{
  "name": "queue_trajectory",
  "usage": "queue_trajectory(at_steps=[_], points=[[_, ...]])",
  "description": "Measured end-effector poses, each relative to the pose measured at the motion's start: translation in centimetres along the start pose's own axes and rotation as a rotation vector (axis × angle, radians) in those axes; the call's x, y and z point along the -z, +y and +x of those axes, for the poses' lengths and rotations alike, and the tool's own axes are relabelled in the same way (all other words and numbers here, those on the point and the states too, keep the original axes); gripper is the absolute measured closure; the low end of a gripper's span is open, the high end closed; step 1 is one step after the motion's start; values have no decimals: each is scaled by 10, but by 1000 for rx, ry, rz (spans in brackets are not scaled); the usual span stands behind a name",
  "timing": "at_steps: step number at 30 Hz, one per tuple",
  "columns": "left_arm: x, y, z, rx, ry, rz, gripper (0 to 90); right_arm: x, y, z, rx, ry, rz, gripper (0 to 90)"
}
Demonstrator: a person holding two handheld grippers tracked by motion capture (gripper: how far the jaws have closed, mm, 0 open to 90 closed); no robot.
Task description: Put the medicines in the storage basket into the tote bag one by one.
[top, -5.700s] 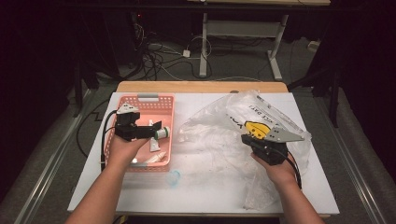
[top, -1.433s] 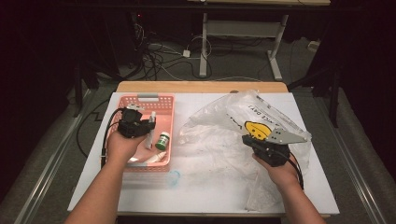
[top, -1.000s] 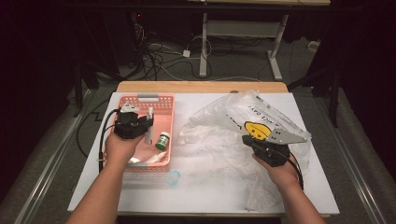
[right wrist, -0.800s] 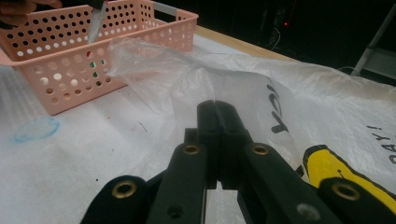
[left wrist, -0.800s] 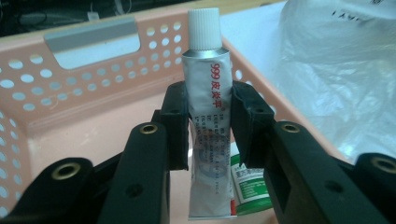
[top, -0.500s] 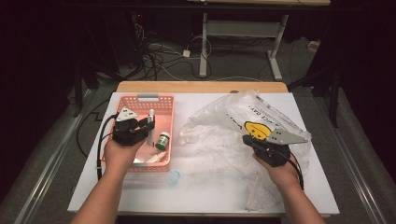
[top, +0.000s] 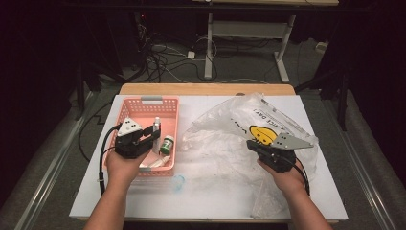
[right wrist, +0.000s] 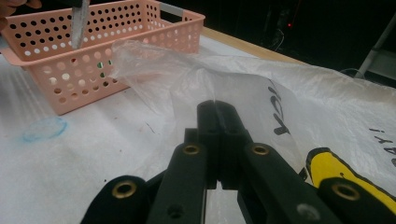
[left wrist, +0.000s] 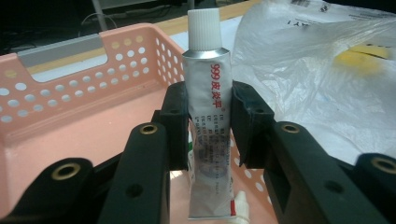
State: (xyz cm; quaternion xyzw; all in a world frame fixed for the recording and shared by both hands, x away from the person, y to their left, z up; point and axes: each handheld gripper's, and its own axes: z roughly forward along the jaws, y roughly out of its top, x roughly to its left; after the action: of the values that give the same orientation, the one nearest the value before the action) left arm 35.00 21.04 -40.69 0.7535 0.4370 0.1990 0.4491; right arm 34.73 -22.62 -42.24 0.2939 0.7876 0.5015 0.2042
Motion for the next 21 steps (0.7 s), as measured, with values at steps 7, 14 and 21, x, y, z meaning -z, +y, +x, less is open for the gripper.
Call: queue_trajectory(at_steps=[7, 14, 21], points=[[8, 2, -2, 7, -13, -57, 673, 4, 2, -2, -1, -11, -13, 900], [17, 7, -7, -2, -33, -95, 673, 7, 3, -5, -11, -14, -24, 900], [26, 16, -17, 0, -70, -131, 673, 7, 4, -5, -6, -11, -29, 900]])
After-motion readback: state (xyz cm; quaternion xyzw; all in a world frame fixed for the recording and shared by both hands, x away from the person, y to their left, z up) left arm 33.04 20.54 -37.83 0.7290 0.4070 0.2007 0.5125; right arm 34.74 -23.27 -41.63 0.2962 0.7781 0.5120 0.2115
